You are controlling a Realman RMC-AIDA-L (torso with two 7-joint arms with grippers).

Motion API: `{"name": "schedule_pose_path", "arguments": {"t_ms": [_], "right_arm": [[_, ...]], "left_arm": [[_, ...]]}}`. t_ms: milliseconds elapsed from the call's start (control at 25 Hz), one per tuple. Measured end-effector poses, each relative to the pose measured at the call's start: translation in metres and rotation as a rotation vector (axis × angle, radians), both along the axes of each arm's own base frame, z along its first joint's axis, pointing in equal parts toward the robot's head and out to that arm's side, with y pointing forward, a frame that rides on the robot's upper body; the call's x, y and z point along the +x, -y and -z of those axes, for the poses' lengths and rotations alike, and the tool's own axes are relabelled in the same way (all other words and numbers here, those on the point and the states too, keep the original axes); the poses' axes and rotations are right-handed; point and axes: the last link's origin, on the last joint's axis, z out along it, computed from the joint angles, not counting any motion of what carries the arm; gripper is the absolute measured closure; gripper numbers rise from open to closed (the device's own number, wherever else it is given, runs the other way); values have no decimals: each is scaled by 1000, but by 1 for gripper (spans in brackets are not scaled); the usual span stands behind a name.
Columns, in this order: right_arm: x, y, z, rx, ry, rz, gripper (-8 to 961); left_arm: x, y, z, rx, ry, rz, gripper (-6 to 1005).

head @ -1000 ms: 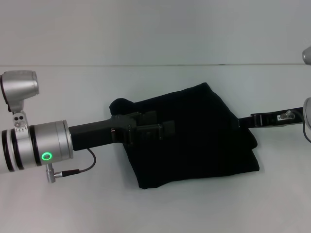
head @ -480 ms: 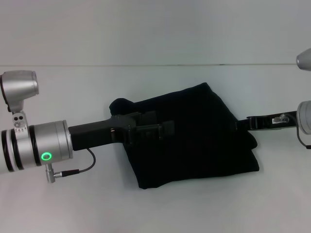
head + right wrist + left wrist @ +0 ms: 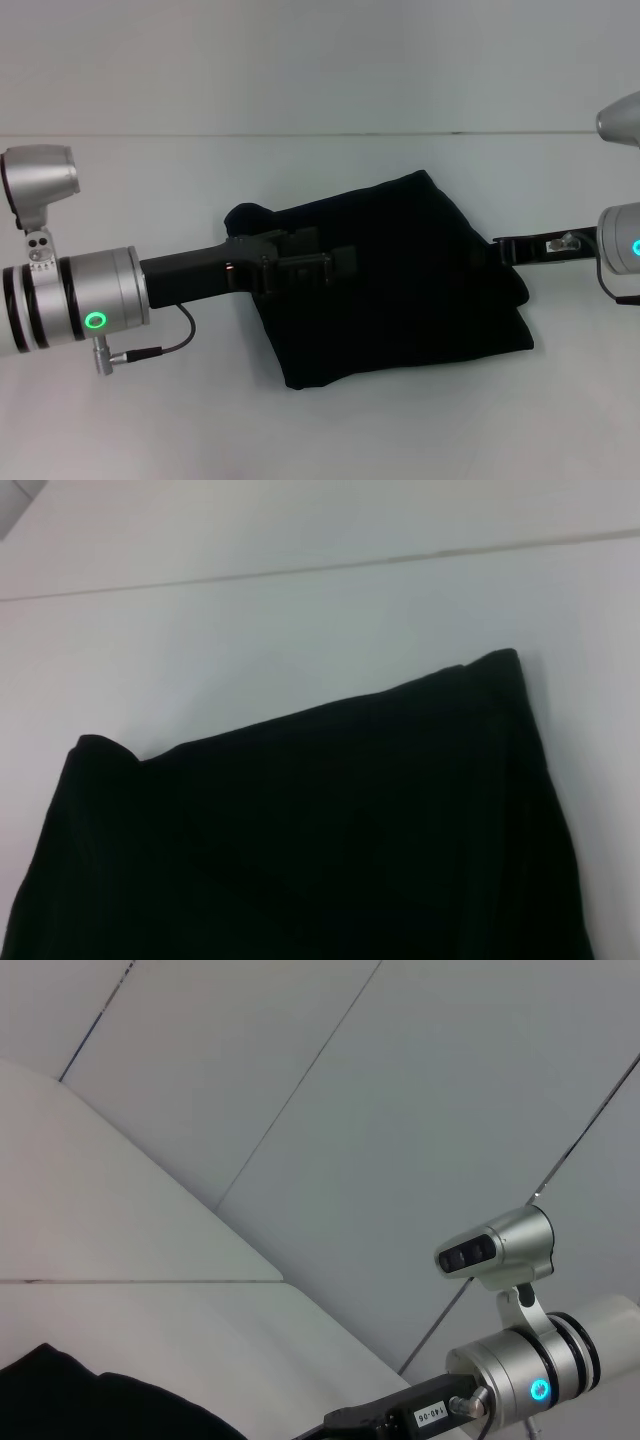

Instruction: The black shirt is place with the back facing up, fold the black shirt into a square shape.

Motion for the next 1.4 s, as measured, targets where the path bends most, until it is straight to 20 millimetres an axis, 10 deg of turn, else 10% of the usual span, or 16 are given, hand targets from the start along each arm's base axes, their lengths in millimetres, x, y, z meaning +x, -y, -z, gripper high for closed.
{"name": "schedule_pose_path", "arguments": {"t_ms": [240,1400], "right_arm": [[-5,-2,-1,18,-23,-34,901],[-73,-46,-34,74,-37,-232,916]], "left_arm": [[-1,0,0,-1,1,-5,102],[-4,-3,-9,25,21,-32,115]]}}
